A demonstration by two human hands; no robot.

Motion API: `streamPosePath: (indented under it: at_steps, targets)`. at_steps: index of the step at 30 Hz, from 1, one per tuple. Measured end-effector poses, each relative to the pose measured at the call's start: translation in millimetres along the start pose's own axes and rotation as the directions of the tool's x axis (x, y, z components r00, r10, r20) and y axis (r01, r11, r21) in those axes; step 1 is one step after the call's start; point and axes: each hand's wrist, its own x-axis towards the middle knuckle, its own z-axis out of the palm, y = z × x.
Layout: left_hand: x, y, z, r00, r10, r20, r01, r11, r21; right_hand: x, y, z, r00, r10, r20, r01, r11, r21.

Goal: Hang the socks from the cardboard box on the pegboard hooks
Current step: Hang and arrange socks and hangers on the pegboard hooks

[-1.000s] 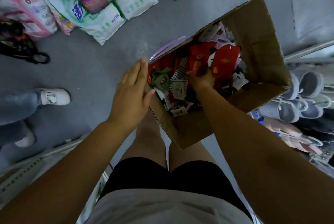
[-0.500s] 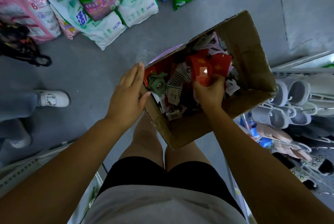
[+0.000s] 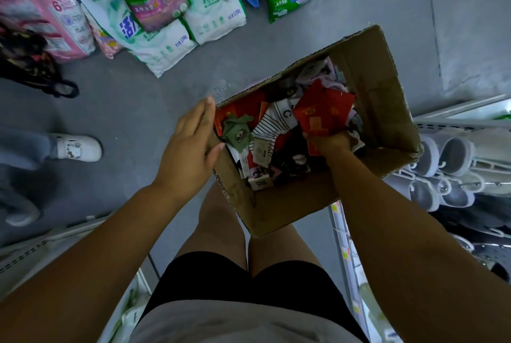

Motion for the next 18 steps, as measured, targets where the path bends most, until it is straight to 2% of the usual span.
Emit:
streamPosePath:
  at_steps: [2, 6, 8, 11, 14, 18]
  targets:
    - [-0.4, 0.0, 0.4, 1.0, -0.008, -0.002, 0.008, 1.0, -0.004, -1.9, 4.9, 2.5, 1.0, 0.013, -0.01, -0.013, 0.999, 0.039]
    - [-1.1, -3.3, 0.1, 1.0, 0.0, -0.002, 0.0, 1.0, 0.001, -4.4, 5.3, 2.1, 0.998, -0.066, -0.021, 0.064, 0.995, -0.079]
    - [-0.6, -4.6, 1.5, 1.0, 0.006, -0.015, -0.006, 1.0, 0.013, -4.3, 1.2, -0.6, 0.991, -0.124, -0.051, 0.124, 0.992, 0.005]
    - [0.2, -4.4, 4.7, 1.0, -0.003, -0.029, 0.003, 1.0, 0.014, -7.4, -3.0, -3.9, 0.989, -0.117, -0.095, 0.134, 0.972, 0.193]
    - [0.4, -1.8, 5.6, 1.0, -0.014, -0.024, 0.015, 1.0, 0.011, -16.2, -3.1, -4.5, 0.995, -0.077, -0.063, 0.092, 0.953, 0.288]
    - [-0.5, 1.5, 1.4, 1.0, -0.029, -0.004, 0.03, 0.999, 0.021, -38.5, -4.1, -11.4, 0.994, -0.112, 0.015, 0.094, 0.898, 0.43]
